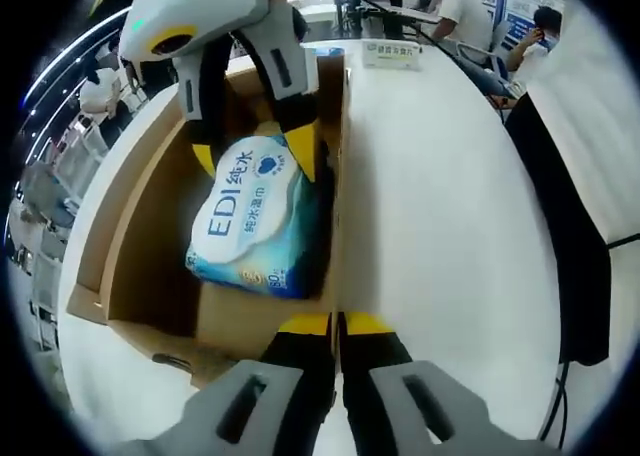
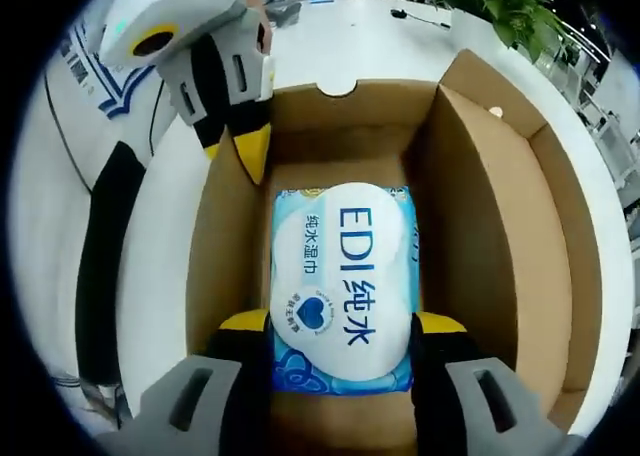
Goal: Operate the shoe box by opening the lid, removing the specified soft item, and placing it in the target area until the item is outside and the box remains undamaged.
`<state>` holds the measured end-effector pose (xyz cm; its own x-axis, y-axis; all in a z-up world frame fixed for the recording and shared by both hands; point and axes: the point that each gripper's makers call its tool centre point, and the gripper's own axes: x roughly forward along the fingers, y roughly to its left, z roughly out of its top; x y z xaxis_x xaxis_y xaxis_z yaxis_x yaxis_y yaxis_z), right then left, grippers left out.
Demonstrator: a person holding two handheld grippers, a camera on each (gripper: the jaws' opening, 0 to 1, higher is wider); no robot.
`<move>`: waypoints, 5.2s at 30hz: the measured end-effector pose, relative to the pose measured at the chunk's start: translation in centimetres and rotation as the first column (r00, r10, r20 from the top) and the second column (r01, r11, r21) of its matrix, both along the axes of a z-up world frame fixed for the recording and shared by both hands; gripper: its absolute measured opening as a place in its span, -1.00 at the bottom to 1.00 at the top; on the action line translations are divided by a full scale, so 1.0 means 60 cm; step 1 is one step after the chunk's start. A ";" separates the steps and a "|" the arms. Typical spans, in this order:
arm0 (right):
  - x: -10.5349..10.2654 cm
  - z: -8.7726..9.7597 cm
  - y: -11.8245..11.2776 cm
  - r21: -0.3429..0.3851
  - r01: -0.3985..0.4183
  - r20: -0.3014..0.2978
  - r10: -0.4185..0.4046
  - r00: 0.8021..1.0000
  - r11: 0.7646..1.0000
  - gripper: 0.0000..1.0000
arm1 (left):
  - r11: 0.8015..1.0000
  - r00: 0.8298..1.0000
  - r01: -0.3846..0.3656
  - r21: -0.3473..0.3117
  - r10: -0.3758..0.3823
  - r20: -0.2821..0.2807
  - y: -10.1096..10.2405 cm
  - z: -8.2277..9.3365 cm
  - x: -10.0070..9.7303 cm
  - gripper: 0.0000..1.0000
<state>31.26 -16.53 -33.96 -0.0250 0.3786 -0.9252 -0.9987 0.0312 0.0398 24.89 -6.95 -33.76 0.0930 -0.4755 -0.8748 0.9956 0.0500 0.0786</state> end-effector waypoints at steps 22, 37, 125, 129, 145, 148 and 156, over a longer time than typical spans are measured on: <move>-0.010 0.031 -0.039 -0.081 0.076 0.001 -0.076 0.997 0.994 0.33 | 0.999 0.998 -0.049 0.015 0.049 -0.039 0.001 -0.001 0.002 -0.94; -0.029 0.083 -0.103 -0.008 0.228 0.052 -0.227 0.973 0.974 0.28 | 0.982 0.984 -0.178 -0.056 0.179 0.010 0.002 0.049 0.013 -0.81; 0.009 -0.016 -0.053 0.098 0.137 0.015 -0.139 0.990 0.986 0.31 | 0.990 0.997 -0.071 -0.122 0.071 -0.001 -0.064 -0.009 0.133 0.43; 0.009 -0.019 -0.052 0.103 0.142 0.003 -0.143 0.990 0.985 0.29 | 0.991 0.998 -0.062 -0.121 0.058 -0.032 -0.068 -0.017 0.128 0.36; 0.011 -0.058 -0.045 0.044 0.130 0.059 -0.133 0.989 0.990 0.54 | 0.995 0.999 -0.034 -0.091 0.031 -0.037 -0.079 -0.037 0.129 0.46; 0.008 -0.059 -0.044 0.040 0.129 0.045 -0.131 0.990 0.991 0.57 | 0.995 0.998 -0.033 -0.091 0.029 -0.047 -0.078 -0.038 0.127 0.47; 0.007 -0.060 -0.045 0.075 0.131 0.047 -0.135 0.990 0.989 0.59 | 0.997 0.999 -0.021 -0.079 0.018 -0.050 -0.078 -0.053 0.125 0.49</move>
<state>31.65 -19.24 -37.54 0.0771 0.4405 -0.8944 -0.9867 0.1626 -0.0050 32.36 -11.66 -36.96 0.0611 -0.5419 -0.8382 0.9970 0.0736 0.0251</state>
